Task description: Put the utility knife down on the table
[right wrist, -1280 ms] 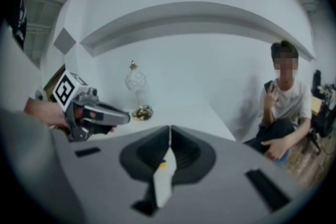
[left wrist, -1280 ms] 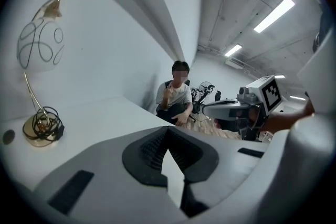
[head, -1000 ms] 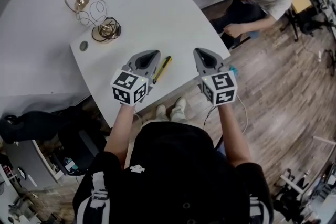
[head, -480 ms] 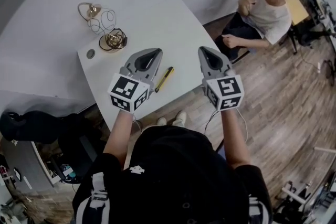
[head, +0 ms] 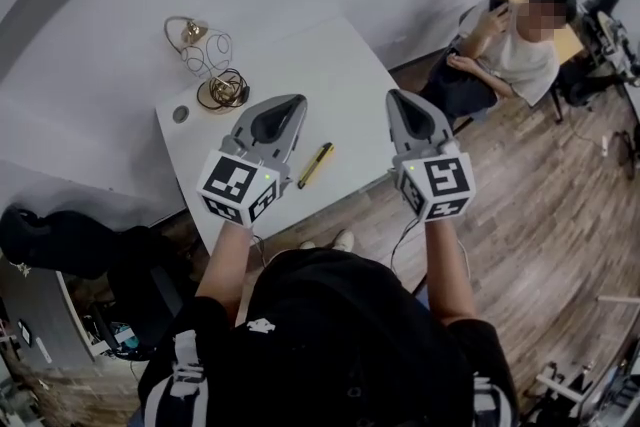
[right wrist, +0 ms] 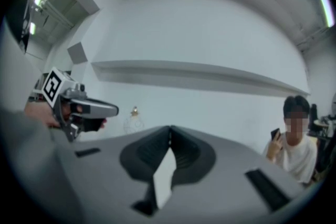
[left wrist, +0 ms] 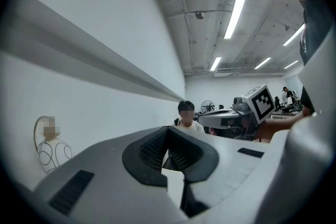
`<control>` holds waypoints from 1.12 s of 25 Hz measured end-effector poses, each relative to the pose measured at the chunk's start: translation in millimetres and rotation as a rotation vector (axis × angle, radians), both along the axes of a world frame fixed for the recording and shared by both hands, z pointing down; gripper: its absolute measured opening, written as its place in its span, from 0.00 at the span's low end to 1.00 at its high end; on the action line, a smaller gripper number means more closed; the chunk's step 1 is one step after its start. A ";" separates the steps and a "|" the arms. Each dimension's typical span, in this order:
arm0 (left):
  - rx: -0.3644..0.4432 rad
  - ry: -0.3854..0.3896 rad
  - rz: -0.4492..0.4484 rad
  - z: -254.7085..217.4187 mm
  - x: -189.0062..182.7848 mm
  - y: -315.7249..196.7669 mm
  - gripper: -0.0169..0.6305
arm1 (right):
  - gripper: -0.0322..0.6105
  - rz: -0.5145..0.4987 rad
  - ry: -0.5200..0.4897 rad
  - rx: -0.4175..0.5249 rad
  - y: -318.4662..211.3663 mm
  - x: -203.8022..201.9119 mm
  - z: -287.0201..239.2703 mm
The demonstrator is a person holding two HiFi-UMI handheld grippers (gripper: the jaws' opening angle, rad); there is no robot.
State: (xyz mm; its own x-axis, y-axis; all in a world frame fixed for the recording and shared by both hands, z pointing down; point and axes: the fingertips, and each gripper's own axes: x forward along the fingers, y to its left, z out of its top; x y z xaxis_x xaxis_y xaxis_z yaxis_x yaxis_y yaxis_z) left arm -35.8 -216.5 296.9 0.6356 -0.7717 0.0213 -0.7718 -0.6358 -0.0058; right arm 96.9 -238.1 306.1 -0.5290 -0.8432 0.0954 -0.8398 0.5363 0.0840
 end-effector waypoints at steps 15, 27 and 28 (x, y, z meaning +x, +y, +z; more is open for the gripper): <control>0.062 -0.017 -0.039 -20.5 -7.7 5.2 0.06 | 0.10 0.000 -0.015 0.027 5.5 -5.2 -13.8; 0.075 -0.015 -0.046 -19.1 -7.3 6.1 0.06 | 0.10 -0.014 -0.008 0.027 5.4 -9.6 -10.3; 0.075 -0.015 -0.048 -18.8 -7.5 6.0 0.06 | 0.10 -0.015 -0.011 0.025 5.1 -9.6 -10.3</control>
